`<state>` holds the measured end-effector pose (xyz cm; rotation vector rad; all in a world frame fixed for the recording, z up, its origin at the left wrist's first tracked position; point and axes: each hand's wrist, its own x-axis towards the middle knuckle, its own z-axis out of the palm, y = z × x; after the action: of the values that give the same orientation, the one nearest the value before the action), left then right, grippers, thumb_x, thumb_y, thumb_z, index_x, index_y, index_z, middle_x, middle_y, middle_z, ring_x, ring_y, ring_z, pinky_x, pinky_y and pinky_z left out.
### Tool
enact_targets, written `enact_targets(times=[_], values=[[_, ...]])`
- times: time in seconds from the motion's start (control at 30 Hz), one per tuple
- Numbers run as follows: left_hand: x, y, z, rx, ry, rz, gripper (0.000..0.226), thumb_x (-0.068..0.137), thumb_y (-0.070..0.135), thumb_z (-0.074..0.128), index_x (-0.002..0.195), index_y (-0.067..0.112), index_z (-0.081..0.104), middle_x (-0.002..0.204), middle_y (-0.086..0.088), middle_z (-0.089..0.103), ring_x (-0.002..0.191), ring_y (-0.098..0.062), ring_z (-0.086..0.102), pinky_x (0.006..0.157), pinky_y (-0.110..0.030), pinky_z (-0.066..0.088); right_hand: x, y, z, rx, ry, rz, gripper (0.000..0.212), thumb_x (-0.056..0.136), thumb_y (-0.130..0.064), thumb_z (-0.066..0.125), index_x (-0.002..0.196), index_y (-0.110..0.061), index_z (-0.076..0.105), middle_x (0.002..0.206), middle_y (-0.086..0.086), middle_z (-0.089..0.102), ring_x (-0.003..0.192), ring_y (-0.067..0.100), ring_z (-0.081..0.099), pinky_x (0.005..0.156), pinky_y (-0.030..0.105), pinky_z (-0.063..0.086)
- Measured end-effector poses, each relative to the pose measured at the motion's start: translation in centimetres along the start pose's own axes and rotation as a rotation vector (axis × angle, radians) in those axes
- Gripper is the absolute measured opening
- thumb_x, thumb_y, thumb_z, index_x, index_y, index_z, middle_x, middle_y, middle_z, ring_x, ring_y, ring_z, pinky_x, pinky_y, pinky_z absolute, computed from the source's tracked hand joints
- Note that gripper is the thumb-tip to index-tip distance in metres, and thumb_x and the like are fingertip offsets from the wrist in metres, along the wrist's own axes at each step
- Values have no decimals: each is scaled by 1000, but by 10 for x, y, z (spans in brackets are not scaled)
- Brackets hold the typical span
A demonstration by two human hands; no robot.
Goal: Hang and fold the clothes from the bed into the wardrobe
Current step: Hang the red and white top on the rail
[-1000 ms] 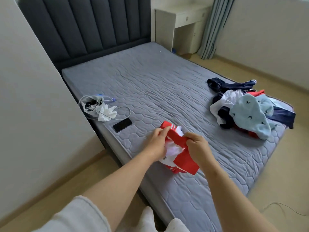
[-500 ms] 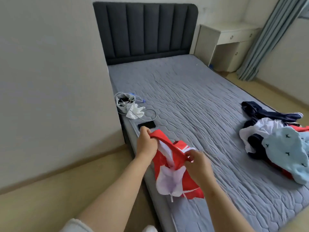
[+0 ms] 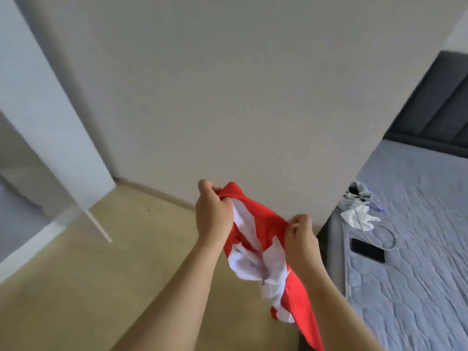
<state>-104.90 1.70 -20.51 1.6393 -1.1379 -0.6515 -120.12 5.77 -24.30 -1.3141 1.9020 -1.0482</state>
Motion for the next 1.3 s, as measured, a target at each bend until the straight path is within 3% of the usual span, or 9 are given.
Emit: enact_targets(times=[0.17, 0.23, 0.43, 0.67, 0.9, 1.03, 1.1, 1.23, 1.3], values=[[52, -31, -114, 87, 144, -5, 15, 86, 1, 43, 93, 13, 38, 79, -1, 52, 78, -29, 55, 65, -34, 41, -21, -73, 117, 70, -388, -215, 28, 80, -28, 70, 89, -38, 46, 70, -21, 58, 63, -11, 58, 53, 4, 39], [70, -50, -160, 121, 212, -27, 15, 86, 0, 43, 93, 12, 39, 74, 1, 52, 79, -31, 57, 63, -33, 41, -28, -97, 162, -32, -519, -256, 22, 77, -27, 72, 79, -35, 52, 64, -22, 57, 60, -8, 56, 52, 3, 37], [108, -112, -284, 323, 405, -176, 27, 85, 7, 46, 109, 20, 45, 93, 1, 59, 90, -27, 55, 66, -31, 38, -48, -163, 266, 93, -320, -231, 24, 84, -13, 57, 69, -31, 50, 63, -13, 58, 63, 14, 55, 51, 22, 36], [120, -175, -398, 486, 753, -382, 37, 84, 5, 48, 113, 28, 55, 104, 1, 53, 97, -23, 52, 67, -31, 36, -69, -244, 357, 339, -357, -231, 28, 80, 1, 47, 79, -27, 53, 72, -10, 58, 70, 16, 55, 65, 29, 40], [153, -217, -478, 124, 929, -535, 24, 89, 11, 37, 102, 22, 52, 84, 2, 53, 84, -28, 58, 69, -37, 49, -69, -309, 450, 454, -555, -200, 31, 84, -5, 47, 92, -30, 63, 76, -9, 64, 71, 11, 59, 66, 28, 47], [203, -224, -507, -265, 1025, -594, 25, 91, 5, 36, 102, 24, 49, 81, 5, 48, 71, -15, 48, 49, -30, 48, -55, -341, 513, 431, -726, -184, 35, 84, 0, 46, 92, -27, 68, 86, -5, 64, 85, 20, 58, 81, 34, 48], [233, -224, -525, -321, 1076, -636, 20, 91, 3, 40, 99, 19, 47, 78, 0, 48, 67, -17, 48, 45, -29, 45, -45, -361, 542, 409, -791, -190, 36, 85, 0, 45, 82, -28, 67, 84, -7, 64, 86, 21, 57, 81, 35, 47], [280, -227, -556, -291, 1147, -639, 14, 86, 5, 48, 98, 12, 50, 78, -4, 54, 69, -20, 54, 66, -40, 53, -24, -404, 594, 366, -876, -238, 35, 85, -2, 42, 77, -28, 64, 78, -5, 64, 75, 16, 58, 65, 31, 46], [293, -230, -568, -177, 1172, -640, 14, 82, 9, 55, 94, 15, 51, 78, -1, 55, 71, -17, 53, 65, -34, 48, -17, -423, 619, 378, -888, -260, 32, 84, -1, 43, 81, -24, 65, 75, -6, 63, 72, 13, 57, 61, 28, 43]])
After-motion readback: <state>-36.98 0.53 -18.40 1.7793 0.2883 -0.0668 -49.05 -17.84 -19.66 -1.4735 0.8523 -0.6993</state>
